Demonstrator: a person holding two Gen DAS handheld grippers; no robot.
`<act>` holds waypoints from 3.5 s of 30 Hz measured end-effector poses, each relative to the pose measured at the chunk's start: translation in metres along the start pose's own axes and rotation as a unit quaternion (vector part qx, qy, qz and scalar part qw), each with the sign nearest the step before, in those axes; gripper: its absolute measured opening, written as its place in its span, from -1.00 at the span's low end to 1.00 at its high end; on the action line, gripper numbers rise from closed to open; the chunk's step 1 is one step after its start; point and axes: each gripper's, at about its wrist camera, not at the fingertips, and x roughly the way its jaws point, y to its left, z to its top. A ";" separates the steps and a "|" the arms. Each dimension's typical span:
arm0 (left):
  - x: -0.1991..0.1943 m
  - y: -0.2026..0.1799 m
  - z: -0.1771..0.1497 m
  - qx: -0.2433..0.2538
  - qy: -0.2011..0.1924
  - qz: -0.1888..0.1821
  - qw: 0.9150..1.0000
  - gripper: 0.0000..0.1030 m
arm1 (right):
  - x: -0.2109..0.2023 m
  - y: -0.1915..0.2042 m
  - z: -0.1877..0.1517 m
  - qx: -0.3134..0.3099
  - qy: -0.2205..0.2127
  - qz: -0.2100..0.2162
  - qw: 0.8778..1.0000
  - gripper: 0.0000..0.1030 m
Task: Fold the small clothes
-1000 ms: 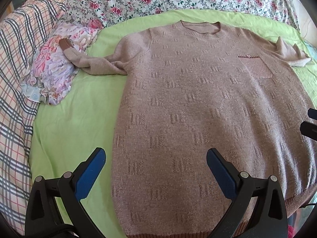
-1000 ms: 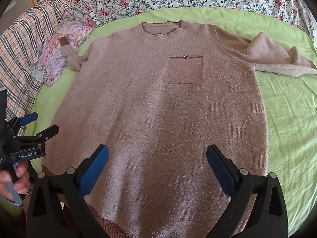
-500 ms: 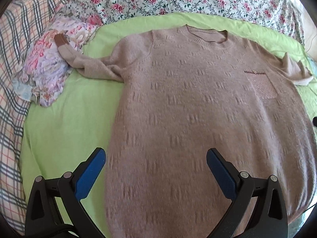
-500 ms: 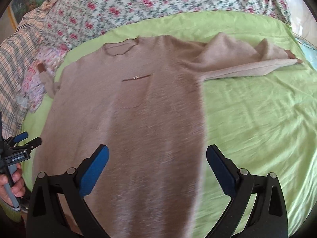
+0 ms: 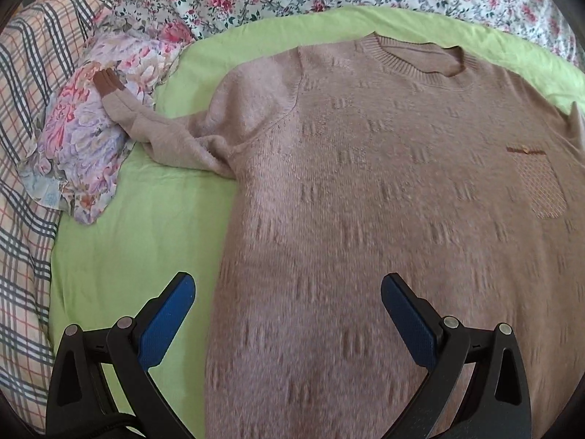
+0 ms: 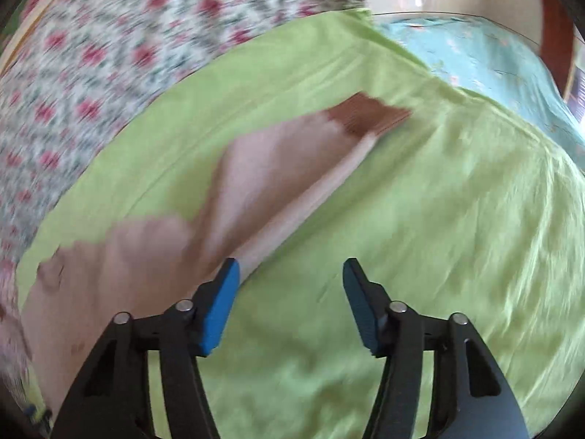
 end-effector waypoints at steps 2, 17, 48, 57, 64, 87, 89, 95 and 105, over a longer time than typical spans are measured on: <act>0.006 -0.002 0.005 -0.001 0.006 0.000 1.000 0.98 | 0.014 -0.011 0.019 0.022 -0.007 -0.014 1.000 0.11; 0.019 -0.004 0.010 -0.007 0.012 -0.020 1.000 0.98 | -0.028 0.118 -0.012 -0.119 -0.016 0.104 0.987 -0.88; 0.060 -0.023 0.063 -0.049 0.039 -0.219 0.974 0.94 | -0.013 0.315 -0.195 -0.243 0.157 0.280 0.915 -0.14; 0.068 -0.031 0.097 -0.042 -0.018 -0.204 0.978 -0.86 | -0.027 0.257 -0.195 -0.220 0.144 0.237 0.935 -0.14; 0.065 0.014 0.084 -0.054 -0.046 -0.132 0.989 -0.87 | -0.032 0.235 -0.169 -0.216 0.105 0.203 0.949 -0.15; 0.065 0.005 0.062 -0.002 -0.038 -0.103 0.994 -0.63 | 0.013 0.247 -0.125 -0.227 0.060 0.104 0.967 -0.08; 0.059 0.014 0.057 -0.006 -0.036 -0.106 0.994 -0.49 | -0.004 0.248 -0.132 -0.226 0.055 0.136 0.963 -0.03; 0.044 0.066 0.045 -0.030 -0.037 -0.058 0.997 0.17 | -0.018 0.270 -0.179 -0.256 0.105 0.214 0.937 -0.01; 0.098 0.196 0.125 -0.148 -0.008 0.046 0.988 0.62 | -0.023 0.316 -0.238 -0.326 0.158 0.271 0.892 -0.01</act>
